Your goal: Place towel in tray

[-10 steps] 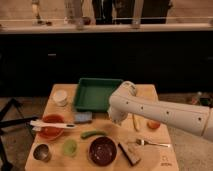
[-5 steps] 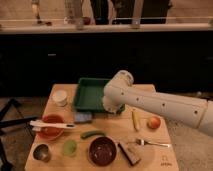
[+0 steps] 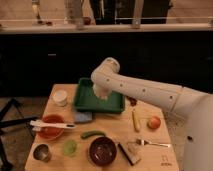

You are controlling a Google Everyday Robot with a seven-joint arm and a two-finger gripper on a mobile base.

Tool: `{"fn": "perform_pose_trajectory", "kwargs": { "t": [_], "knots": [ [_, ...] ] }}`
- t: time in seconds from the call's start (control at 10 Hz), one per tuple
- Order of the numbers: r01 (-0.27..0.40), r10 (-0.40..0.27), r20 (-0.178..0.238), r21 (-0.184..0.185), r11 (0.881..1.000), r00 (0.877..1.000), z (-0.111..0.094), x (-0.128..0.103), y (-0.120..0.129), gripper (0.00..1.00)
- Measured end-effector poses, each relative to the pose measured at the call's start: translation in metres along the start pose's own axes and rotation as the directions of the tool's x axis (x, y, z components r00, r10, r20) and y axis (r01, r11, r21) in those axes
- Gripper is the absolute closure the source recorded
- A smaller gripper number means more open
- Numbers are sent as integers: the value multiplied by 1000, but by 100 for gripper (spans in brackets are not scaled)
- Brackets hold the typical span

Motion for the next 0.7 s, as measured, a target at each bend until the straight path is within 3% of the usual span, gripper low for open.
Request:
{"fn": "perform_pose_trajectory", "kwargs": {
  "t": [0.2,0.7],
  "knots": [
    [0,0,-2,-12,1000,1000,20,14,-18,100],
    [-47,50,38,-73,996,998,74,25,-3,100]
  ]
}}
